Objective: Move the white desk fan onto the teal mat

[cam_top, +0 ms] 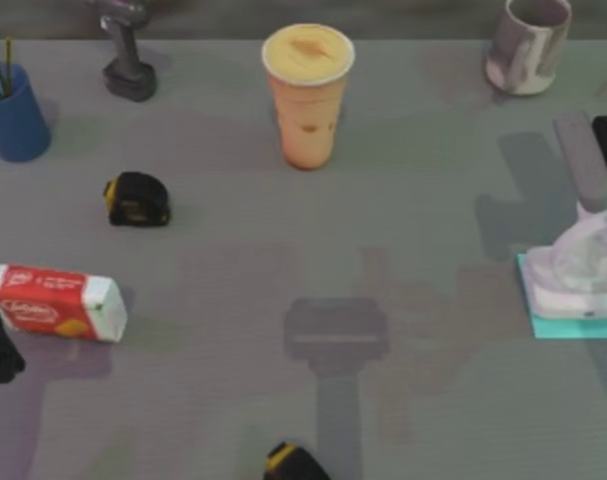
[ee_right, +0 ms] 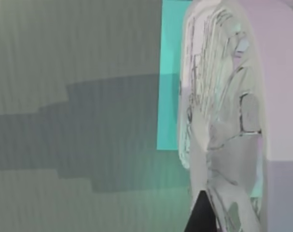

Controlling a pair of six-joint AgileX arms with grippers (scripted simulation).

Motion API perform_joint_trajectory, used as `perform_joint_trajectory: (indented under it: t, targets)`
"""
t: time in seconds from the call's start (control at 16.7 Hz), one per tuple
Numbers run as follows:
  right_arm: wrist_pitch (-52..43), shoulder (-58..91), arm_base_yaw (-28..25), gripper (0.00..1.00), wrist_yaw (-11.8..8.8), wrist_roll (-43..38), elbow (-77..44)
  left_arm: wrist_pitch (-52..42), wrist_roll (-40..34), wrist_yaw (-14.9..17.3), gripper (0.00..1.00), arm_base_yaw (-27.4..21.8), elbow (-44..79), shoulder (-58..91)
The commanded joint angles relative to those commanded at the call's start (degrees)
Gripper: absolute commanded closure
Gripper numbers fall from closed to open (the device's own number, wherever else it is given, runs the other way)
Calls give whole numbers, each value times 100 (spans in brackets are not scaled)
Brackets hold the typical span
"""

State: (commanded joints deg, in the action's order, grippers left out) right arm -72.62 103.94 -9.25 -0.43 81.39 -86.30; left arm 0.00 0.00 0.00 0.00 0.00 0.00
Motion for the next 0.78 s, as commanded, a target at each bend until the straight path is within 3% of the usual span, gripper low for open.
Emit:
perform_joint_trajectory:
  t: [0.54, 0.78]
  targets:
    - [0, 0, 0, 2, 0, 0, 0, 0, 0, 0, 0, 0, 0, 0]
    - [0, 0, 0, 0, 0, 0, 0, 0, 0, 0, 0, 0, 0, 0]
